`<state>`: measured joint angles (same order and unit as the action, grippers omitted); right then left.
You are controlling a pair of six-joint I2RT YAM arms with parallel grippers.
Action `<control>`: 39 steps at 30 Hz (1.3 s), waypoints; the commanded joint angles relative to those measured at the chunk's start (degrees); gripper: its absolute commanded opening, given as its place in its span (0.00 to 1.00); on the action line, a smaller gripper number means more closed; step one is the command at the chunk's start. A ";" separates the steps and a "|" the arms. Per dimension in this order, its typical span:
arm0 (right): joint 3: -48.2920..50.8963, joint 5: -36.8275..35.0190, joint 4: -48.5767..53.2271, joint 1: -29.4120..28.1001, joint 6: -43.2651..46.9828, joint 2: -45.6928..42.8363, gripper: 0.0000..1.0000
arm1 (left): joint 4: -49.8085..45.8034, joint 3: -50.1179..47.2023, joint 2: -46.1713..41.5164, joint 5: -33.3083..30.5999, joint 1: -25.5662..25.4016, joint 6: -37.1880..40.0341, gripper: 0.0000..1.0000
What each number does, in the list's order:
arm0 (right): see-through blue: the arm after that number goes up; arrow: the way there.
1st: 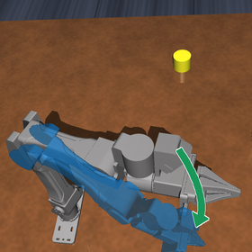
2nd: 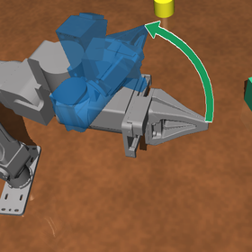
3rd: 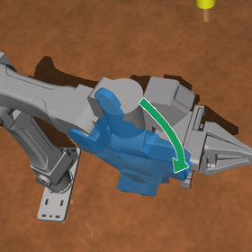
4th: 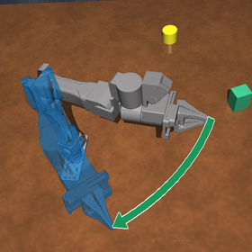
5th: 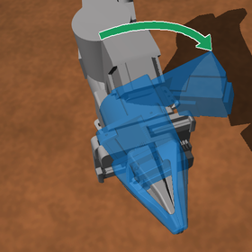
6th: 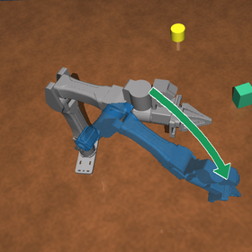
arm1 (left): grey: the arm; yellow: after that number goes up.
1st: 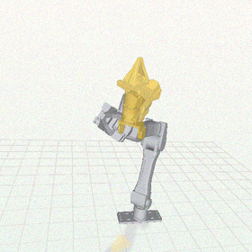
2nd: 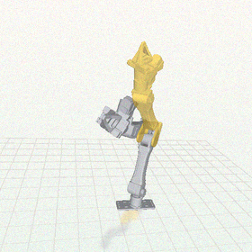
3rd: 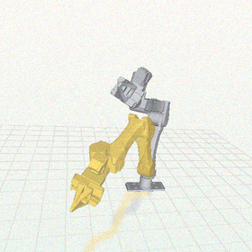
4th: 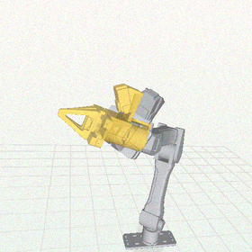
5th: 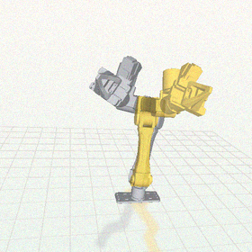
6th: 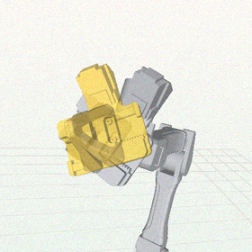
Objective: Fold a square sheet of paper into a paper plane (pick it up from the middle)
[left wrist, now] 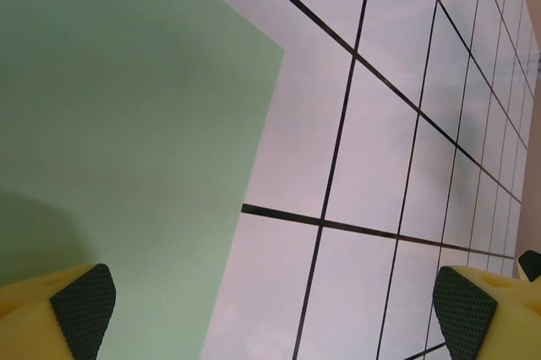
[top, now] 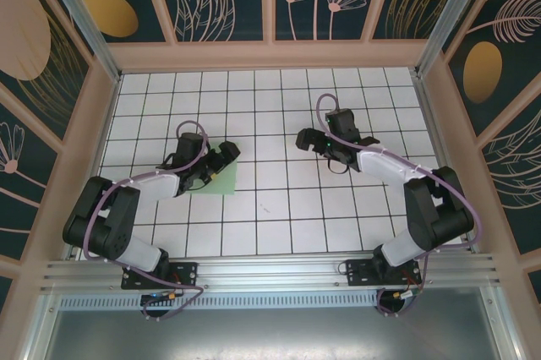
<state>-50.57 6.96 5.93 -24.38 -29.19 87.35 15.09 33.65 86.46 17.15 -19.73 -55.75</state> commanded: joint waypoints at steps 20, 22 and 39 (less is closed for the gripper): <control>1.23 -4.45 3.88 -0.40 -1.66 -5.85 0.99 | -20.38 11.62 7.96 -16.19 -8.13 6.79 0.99; 1.64 -4.98 4.01 -0.32 -1.66 -6.49 0.99 | -20.46 12.46 8.67 -15.70 -9.53 6.30 0.98; 8.56 -1.94 3.37 4.09 -6.01 -10.83 0.99 | -3.13 20.31 17.53 -7.13 -21.66 -9.74 0.99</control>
<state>-43.70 3.03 9.30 -21.37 -33.01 78.83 7.14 53.15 102.67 6.59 -40.03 -60.12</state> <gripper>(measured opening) 0.987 0.985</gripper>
